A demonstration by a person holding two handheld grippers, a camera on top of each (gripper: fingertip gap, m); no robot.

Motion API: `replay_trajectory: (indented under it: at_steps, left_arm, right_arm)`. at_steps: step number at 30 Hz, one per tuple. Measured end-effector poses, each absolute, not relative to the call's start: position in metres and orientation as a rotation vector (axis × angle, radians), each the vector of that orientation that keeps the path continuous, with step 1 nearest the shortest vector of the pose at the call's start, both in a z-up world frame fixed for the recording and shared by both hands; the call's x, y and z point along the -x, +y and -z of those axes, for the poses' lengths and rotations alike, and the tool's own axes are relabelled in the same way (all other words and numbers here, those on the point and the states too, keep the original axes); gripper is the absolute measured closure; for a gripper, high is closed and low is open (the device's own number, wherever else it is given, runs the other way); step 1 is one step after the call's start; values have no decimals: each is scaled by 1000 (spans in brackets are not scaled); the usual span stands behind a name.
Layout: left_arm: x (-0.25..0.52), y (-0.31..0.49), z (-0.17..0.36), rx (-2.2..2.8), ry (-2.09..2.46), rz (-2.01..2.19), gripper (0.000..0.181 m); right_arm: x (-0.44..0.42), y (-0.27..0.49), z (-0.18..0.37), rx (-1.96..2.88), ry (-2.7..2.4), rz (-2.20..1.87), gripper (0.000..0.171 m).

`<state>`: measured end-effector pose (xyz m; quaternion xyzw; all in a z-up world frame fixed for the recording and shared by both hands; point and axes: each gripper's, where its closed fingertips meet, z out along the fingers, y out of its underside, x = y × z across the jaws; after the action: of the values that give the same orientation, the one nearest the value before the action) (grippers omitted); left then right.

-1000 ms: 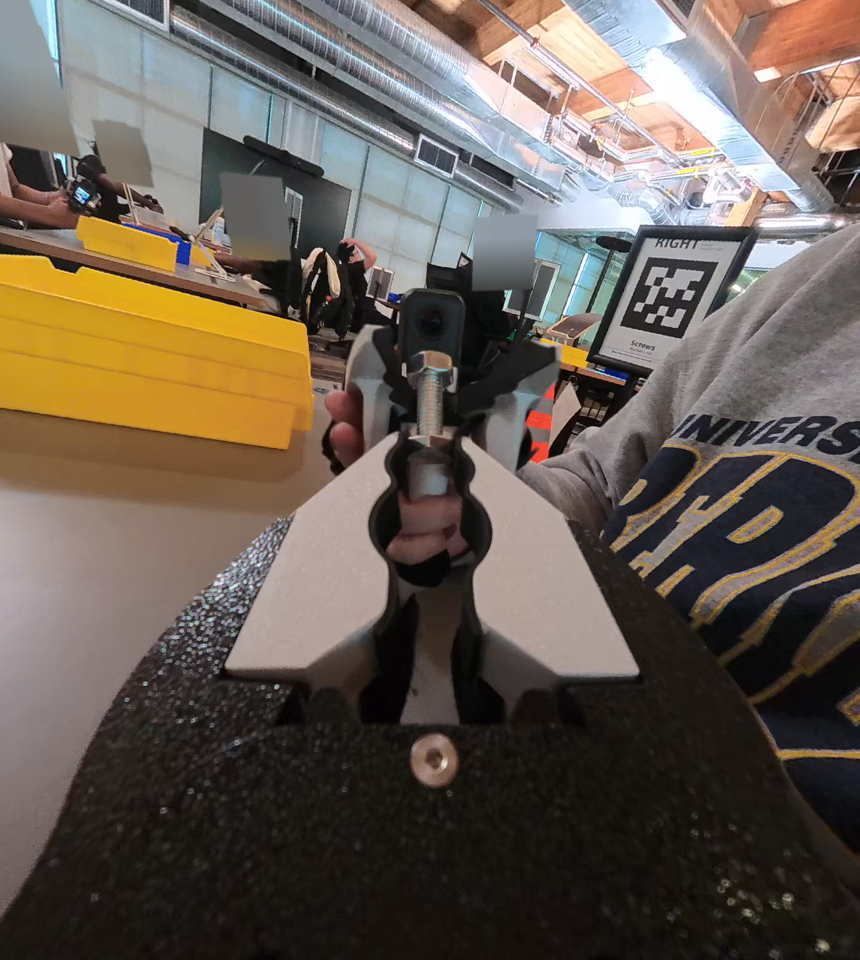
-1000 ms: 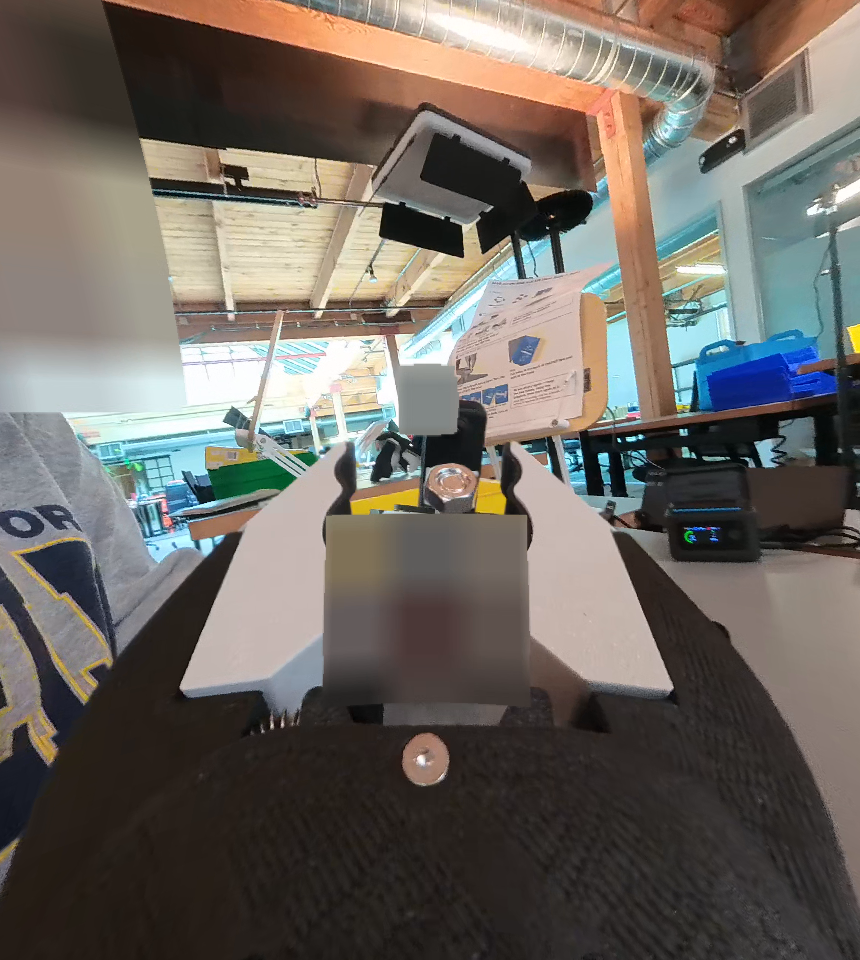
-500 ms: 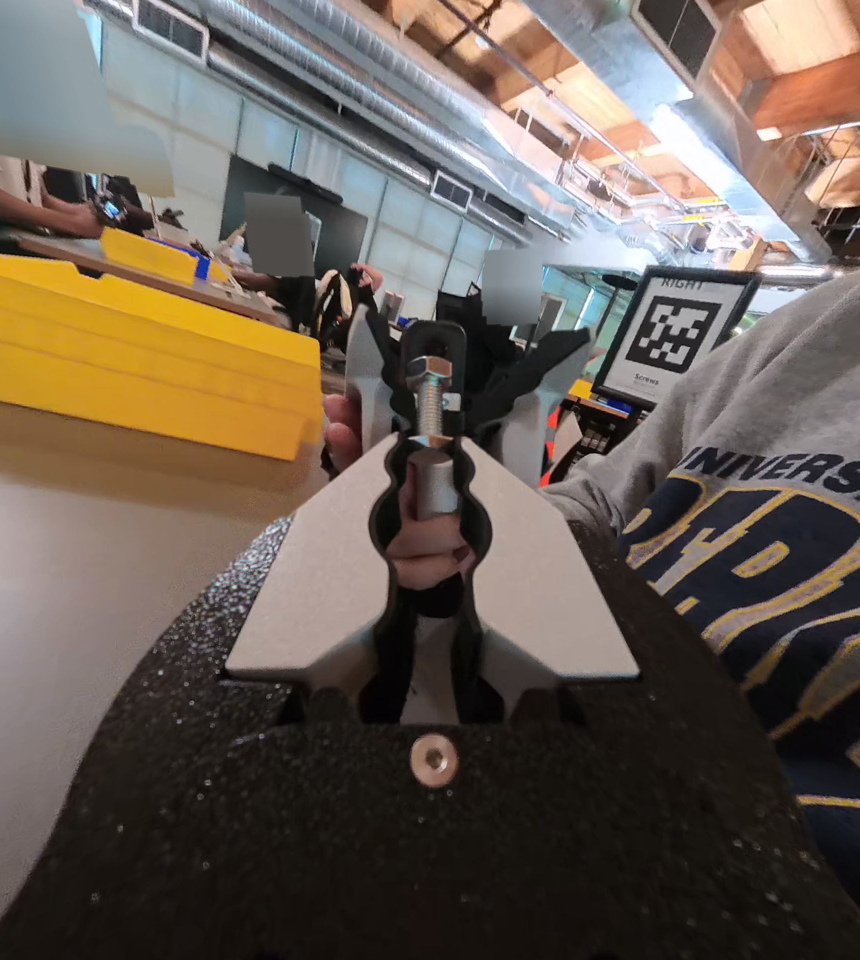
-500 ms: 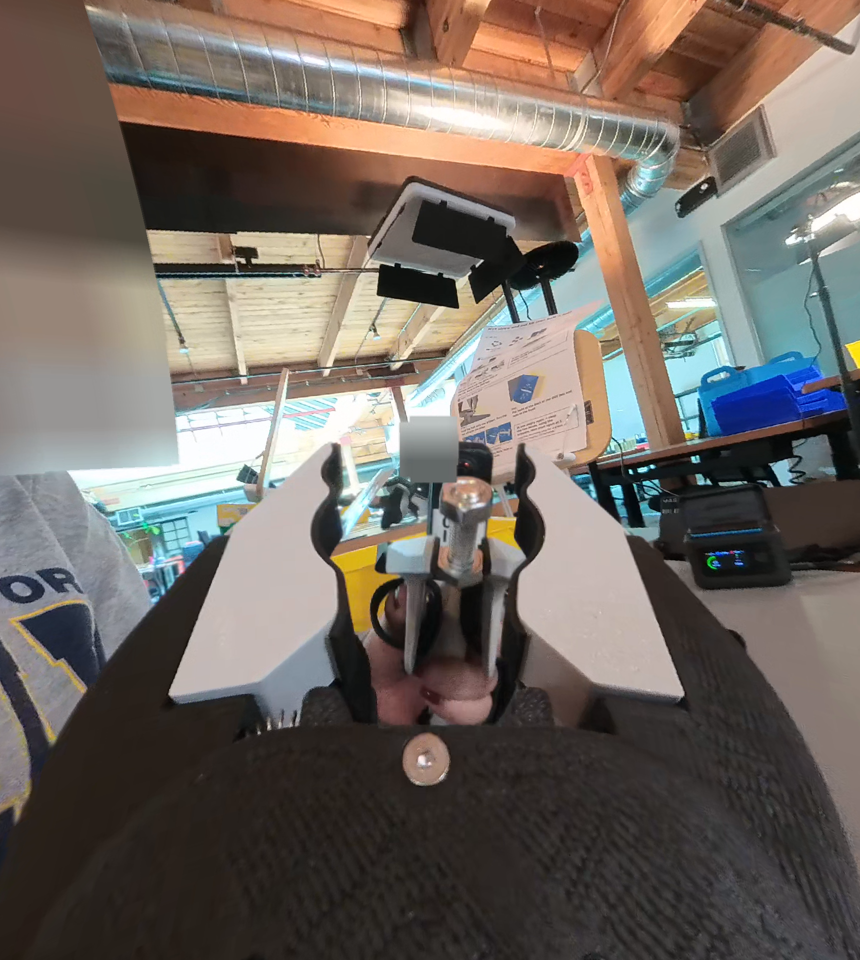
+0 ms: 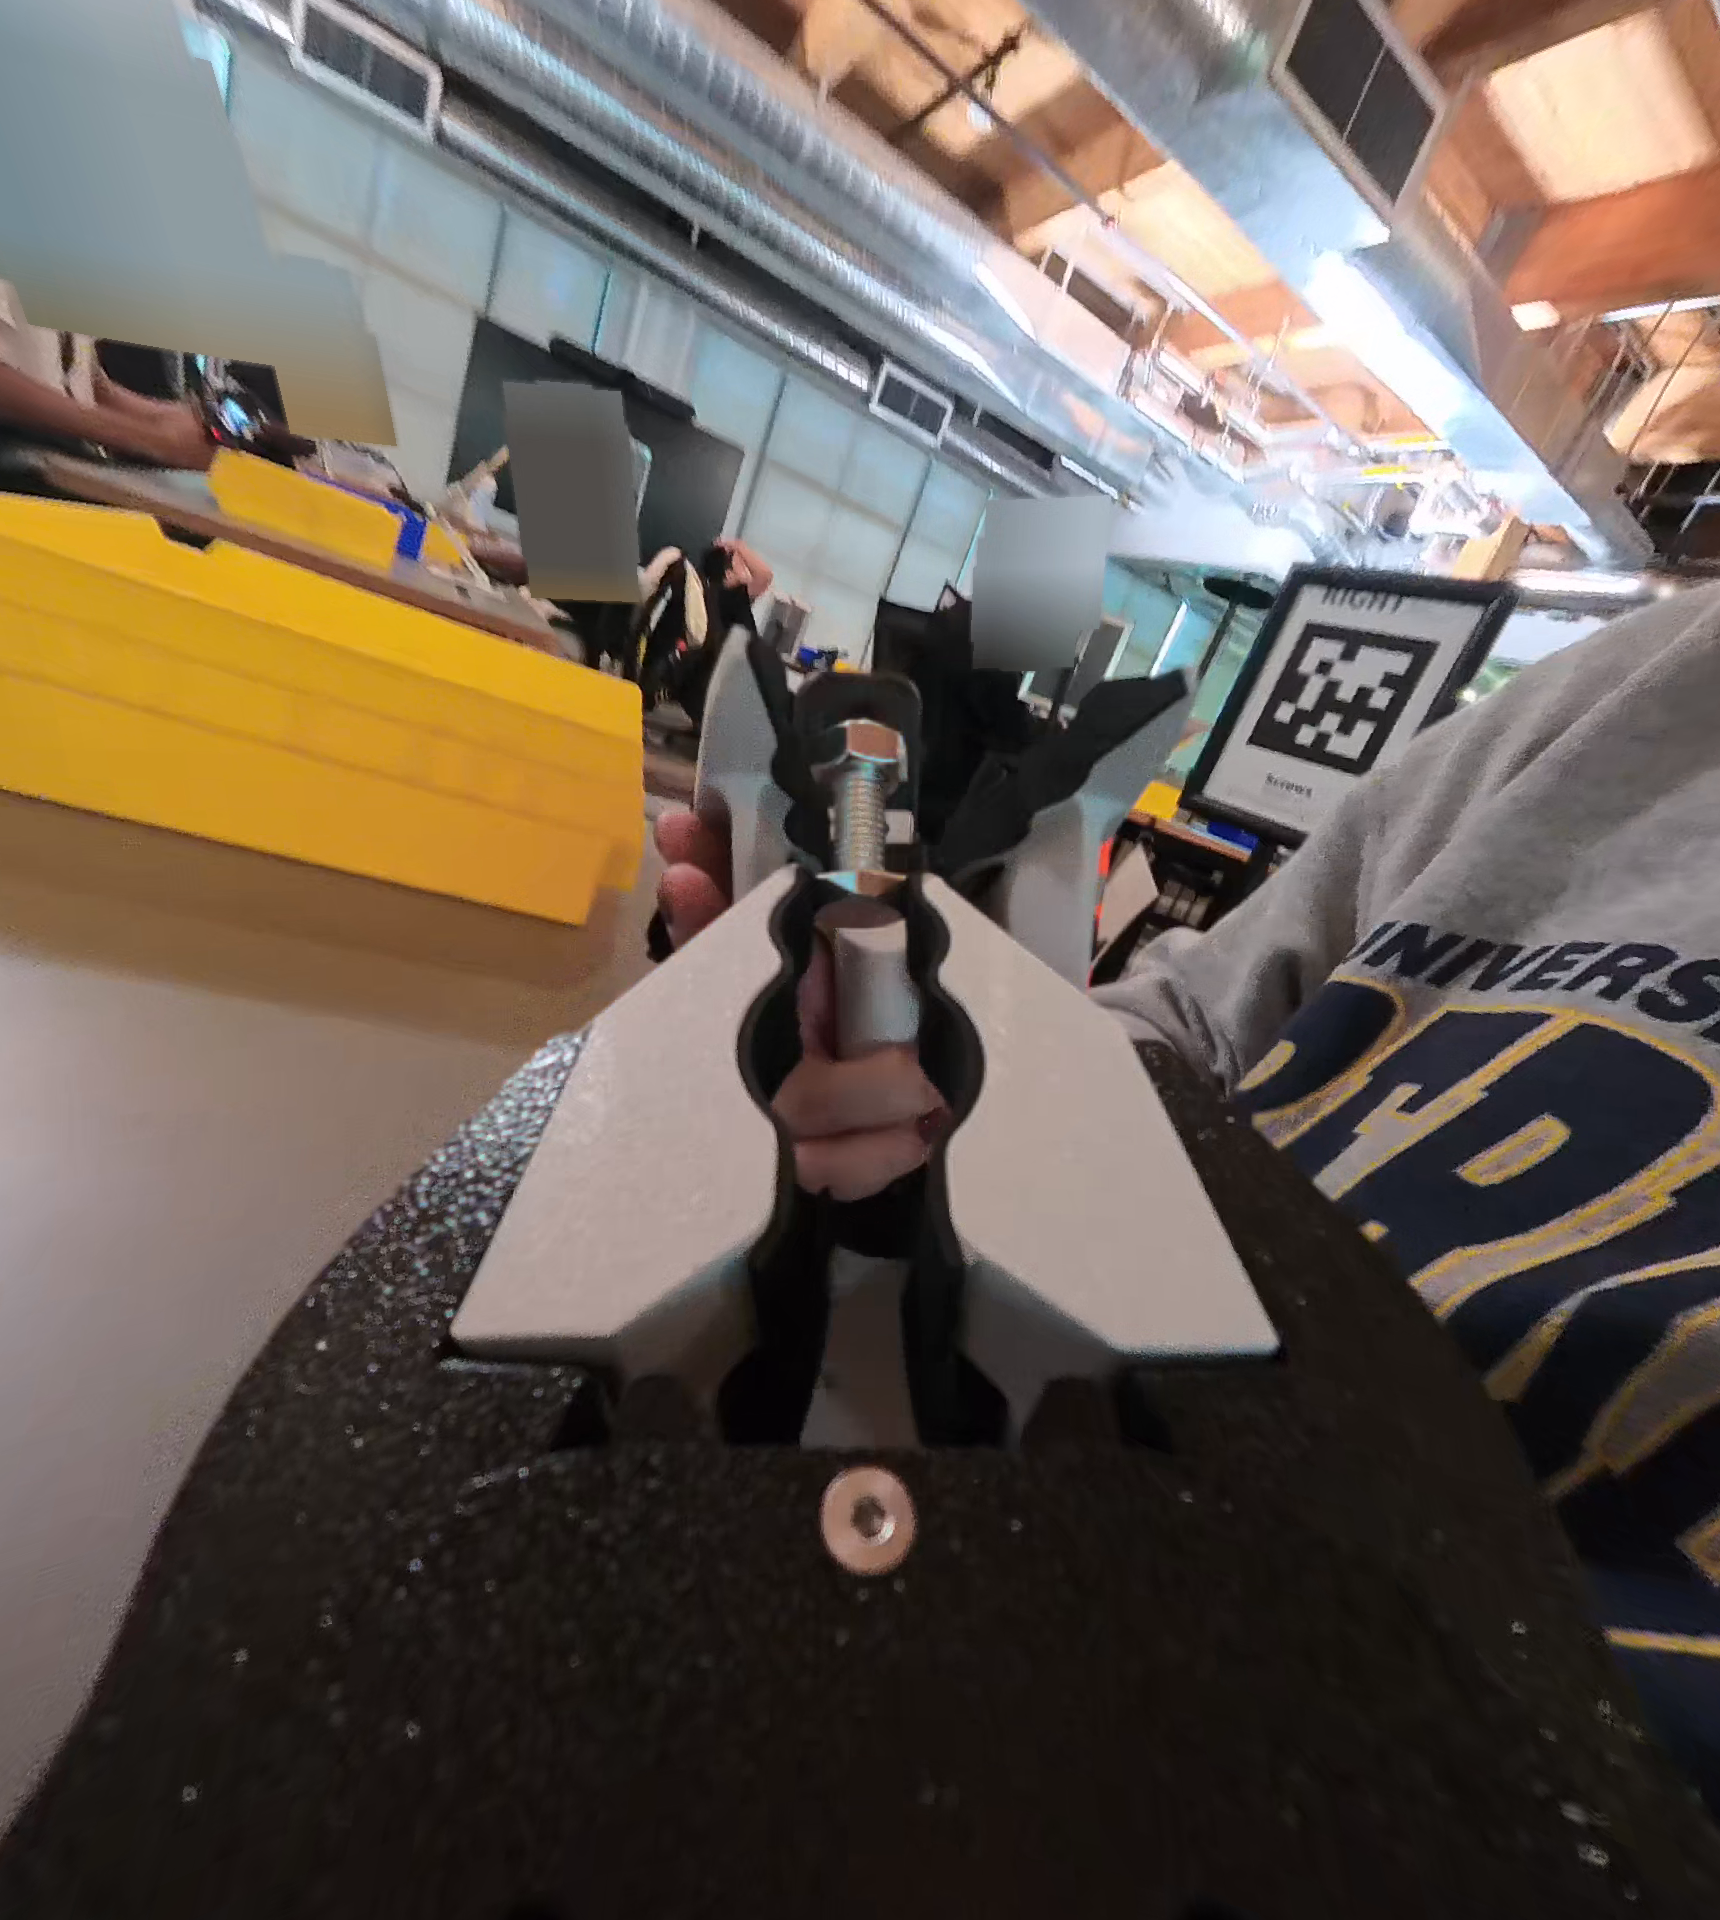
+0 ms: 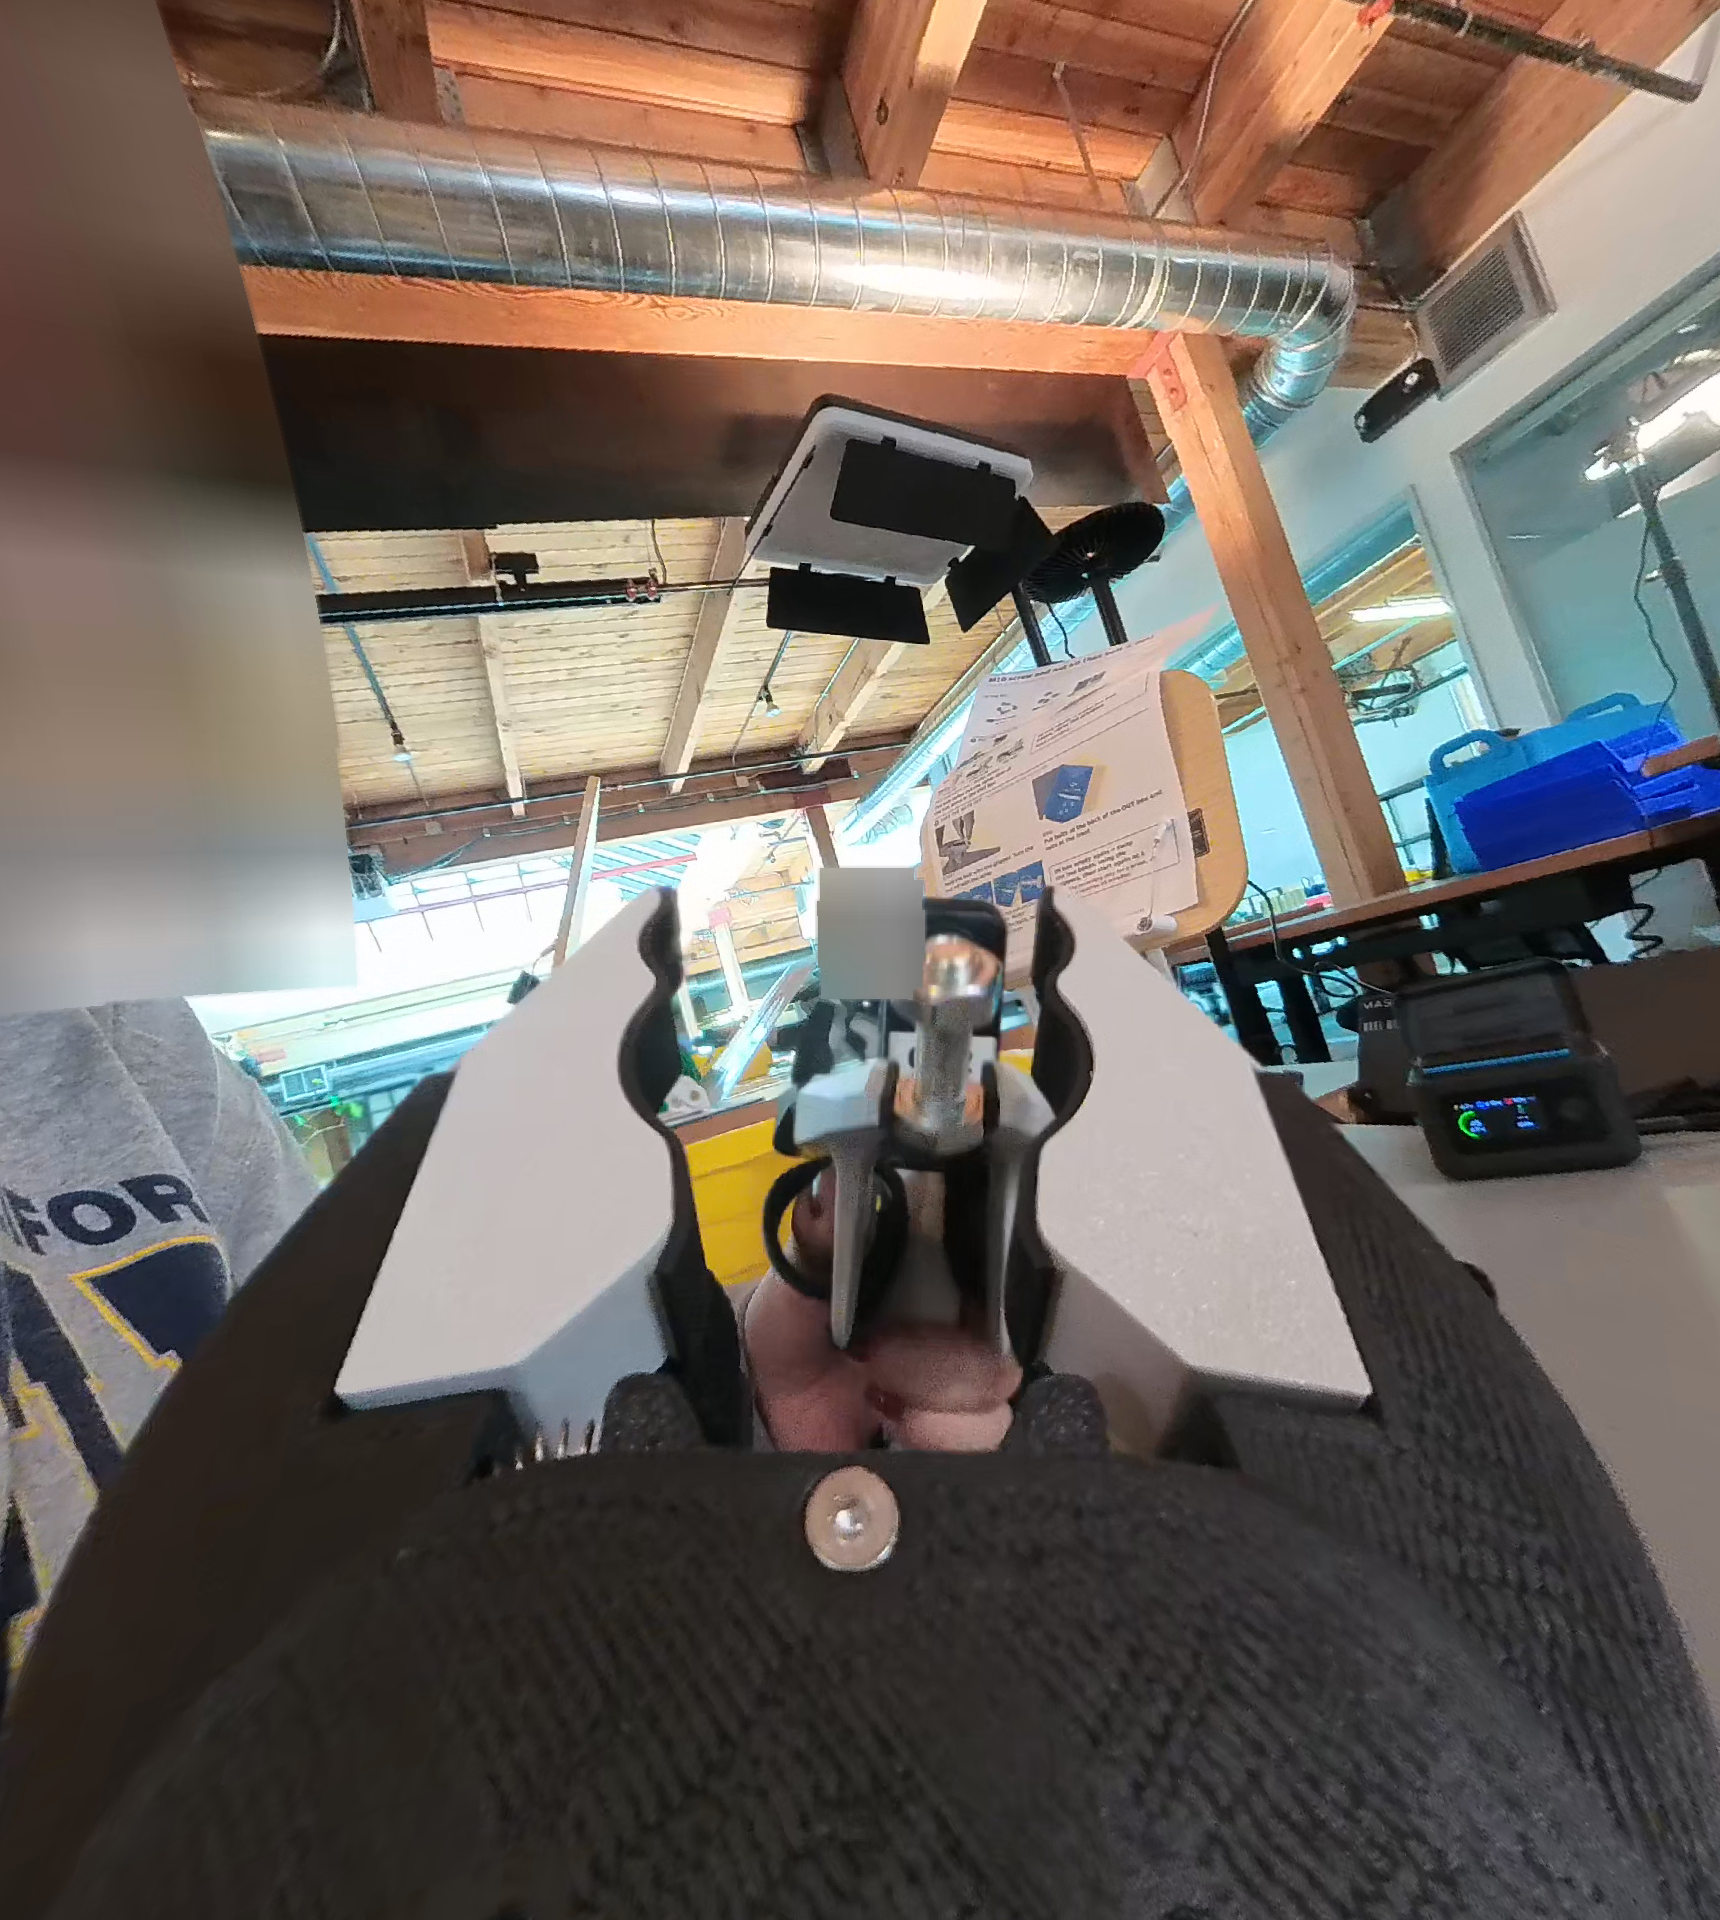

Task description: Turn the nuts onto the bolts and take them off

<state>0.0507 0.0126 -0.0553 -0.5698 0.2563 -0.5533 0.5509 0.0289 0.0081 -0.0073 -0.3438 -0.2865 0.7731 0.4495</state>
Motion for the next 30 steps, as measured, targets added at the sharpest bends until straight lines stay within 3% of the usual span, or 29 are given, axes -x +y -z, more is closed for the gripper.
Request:
replay_trajectory:
  at_steps: [11, 21, 27, 30]
  left_arm:
    - [-12, 25, 38, 1253, 423, 1216, 167]
    - [-69, 10, 66, 1419, 627, 1415, 166]
    - [-24, 23, 36, 1242, 410, 1318, 167]
    - [-9, 26, 33, 1208, 324, 1382, 167]
  right_arm:
    - [-32, 11, 8, 858, -689, -1913, 104]
    - [-30, 4, 9, 853, -724, -1924, 104]
    - [-30, 7, 10, 870, -707, -1930, 102]
    - [-33, 12, 11, 882, -683, -1939, 109]
